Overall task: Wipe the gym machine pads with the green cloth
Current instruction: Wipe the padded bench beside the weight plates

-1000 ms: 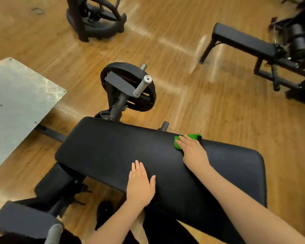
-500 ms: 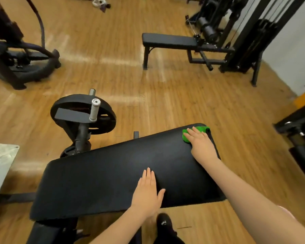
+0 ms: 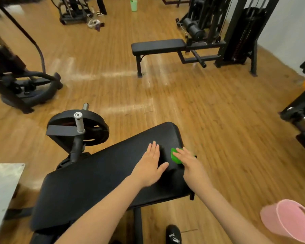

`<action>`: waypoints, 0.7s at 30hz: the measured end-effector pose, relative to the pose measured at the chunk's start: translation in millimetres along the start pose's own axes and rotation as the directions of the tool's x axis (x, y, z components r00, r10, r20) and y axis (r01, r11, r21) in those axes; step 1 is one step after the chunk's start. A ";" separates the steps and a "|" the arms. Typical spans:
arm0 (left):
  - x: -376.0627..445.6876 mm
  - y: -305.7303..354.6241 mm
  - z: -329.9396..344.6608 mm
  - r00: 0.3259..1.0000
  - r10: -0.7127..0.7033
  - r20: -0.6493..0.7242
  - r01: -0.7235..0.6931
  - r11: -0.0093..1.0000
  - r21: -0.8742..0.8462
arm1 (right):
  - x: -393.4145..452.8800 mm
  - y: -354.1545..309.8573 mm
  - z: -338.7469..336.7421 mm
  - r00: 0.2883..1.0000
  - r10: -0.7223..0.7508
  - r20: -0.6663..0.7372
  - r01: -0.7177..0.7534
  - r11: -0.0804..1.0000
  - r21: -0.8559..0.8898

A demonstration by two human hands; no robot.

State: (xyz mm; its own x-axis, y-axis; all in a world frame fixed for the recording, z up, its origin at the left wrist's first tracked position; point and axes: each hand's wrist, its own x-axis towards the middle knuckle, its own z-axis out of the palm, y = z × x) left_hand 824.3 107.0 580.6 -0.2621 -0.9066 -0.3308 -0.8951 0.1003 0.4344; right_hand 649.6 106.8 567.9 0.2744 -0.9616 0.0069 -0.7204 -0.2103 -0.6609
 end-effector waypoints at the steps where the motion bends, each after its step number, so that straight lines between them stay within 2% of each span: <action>1: 3.0 9.0 3.0 1.000 0.011 0.016 -0.011 1.000 0.011 | 3.8 3.6 -7.0 0.999 0.028 -0.041 -0.024 0.995 0.099; 3: 5.4 21.5 13.8 0.999 0.003 0.041 -0.005 0.999 0.036 | 21.4 3.0 -26.7 0.992 0.068 -0.104 -0.043 0.973 0.229; 6: 8.4 27.5 22.8 0.999 -0.038 0.030 0.037 0.999 0.035 | 71.0 4.5 -54.9 0.991 0.086 -0.098 -0.049 0.943 0.330; 8: 10.1 25.0 19.3 0.998 -0.037 0.048 0.037 0.999 0.020 | 109.3 7.0 -59.4 0.996 0.075 -0.056 -0.054 0.950 0.307; 11: 12.2 26.7 18.4 0.996 -0.047 0.076 0.045 0.998 0.032 | 137.9 18.5 -44.9 0.994 0.064 0.089 -0.088 0.947 0.308; 13: 11.7 26.8 19.0 0.995 -0.062 0.083 0.059 0.998 0.034 | 133.0 23.8 -29.9 0.986 0.067 0.153 -0.115 0.936 0.332; 21: 13.8 23.1 22.1 0.995 -0.062 0.080 0.062 0.998 0.006 | 38.8 40.9 -8.1 0.999 0.003 0.033 -0.015 0.926 0.378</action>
State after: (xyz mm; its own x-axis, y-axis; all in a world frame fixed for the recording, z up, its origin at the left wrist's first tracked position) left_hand 792.0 105.9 567.5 -0.2337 -0.8754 -0.4231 -0.9120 0.0464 0.4076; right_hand 625.7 59.5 547.2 0.2934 -0.9558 -0.0199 -0.4300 -0.1133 -0.8957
